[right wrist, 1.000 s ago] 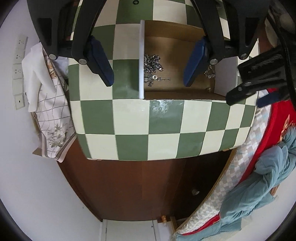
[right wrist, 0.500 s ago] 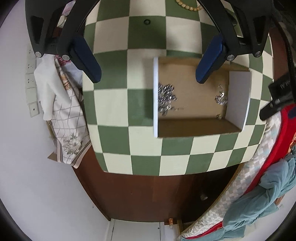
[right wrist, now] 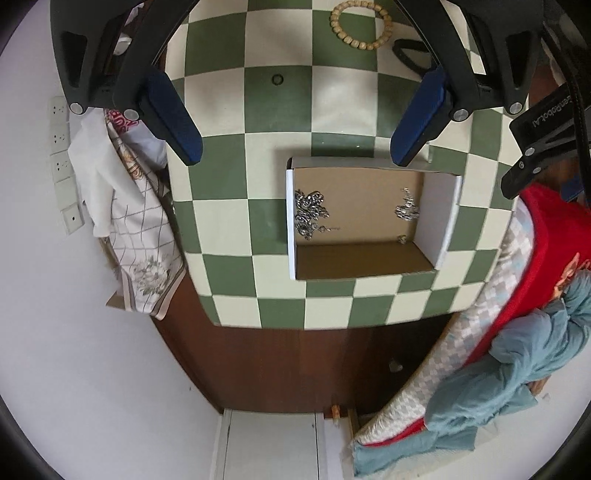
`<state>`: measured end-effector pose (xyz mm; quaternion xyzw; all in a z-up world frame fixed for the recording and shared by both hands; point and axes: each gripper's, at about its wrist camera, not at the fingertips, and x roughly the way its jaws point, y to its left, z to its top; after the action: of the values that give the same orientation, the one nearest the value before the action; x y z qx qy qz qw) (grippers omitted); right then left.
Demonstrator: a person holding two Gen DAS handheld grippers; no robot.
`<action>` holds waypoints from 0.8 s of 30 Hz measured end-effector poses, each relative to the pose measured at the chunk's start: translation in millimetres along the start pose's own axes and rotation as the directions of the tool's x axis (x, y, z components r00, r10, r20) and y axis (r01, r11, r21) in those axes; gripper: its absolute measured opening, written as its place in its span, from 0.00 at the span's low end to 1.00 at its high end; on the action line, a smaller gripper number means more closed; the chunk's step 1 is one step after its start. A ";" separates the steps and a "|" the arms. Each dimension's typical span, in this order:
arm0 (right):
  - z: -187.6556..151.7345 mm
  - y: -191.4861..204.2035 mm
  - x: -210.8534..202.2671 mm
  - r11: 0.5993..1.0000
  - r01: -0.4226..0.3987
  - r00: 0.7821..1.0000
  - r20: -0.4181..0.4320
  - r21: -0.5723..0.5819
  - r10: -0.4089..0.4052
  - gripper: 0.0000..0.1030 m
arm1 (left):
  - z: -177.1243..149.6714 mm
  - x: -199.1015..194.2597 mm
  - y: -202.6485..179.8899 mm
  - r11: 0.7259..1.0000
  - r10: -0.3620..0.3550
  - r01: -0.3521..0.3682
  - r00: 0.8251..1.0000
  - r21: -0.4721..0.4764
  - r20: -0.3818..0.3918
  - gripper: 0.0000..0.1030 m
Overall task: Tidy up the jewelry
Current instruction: 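Move the right gripper back toward the black band bracelet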
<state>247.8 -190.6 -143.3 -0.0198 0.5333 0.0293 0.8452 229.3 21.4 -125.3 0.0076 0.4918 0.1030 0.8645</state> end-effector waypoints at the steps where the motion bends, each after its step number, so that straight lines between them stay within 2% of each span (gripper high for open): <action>1: -1.8 0.6 -8.2 1.000 0.002 1.000 0.017 -0.002 -0.002 1.00 | -2.1 -10.6 2.0 1.000 -0.002 0.002 1.000 0.000 0.021 1.00; 7: -11.7 5.2 -55.5 1.000 0.005 0.994 0.106 -0.009 -0.004 1.00 | -12.9 -52.1 12.7 1.000 -0.010 0.011 0.996 -0.011 0.090 1.00; 11: -22.7 6.8 -86.6 1.000 -0.020 0.987 0.157 -0.002 0.020 1.00 | -21.8 -79.3 19.0 1.000 -0.022 0.024 0.992 -0.016 0.126 1.00; 16: -44.4 2.0 -101.9 0.998 -0.062 0.987 0.152 0.022 0.058 1.00 | -37.5 -94.3 23.6 1.000 -0.004 0.005 0.990 -0.001 0.141 1.00; 19: -66.9 -9.2 -93.8 0.995 -0.077 0.991 0.110 0.063 0.069 1.00 | -58.8 -84.4 24.8 1.000 0.015 -0.016 0.994 0.011 0.108 1.00; 23: -100.0 -25.5 -63.3 0.992 -0.066 0.997 0.037 0.112 0.062 0.99 | -92.4 -44.1 22.6 1.000 0.009 -0.009 1.000 0.023 -0.021 1.00; 24: -108.4 -31.5 -51.9 0.990 -0.061 0.998 0.012 0.127 0.060 0.94 | -98.9 -30.1 21.9 1.000 0.011 -0.010 0.999 0.028 -0.050 1.00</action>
<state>130.1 -230.5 -143.0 0.0504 0.5308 0.0209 0.8457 126.4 28.6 -148.3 0.0195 0.5146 0.1009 0.8512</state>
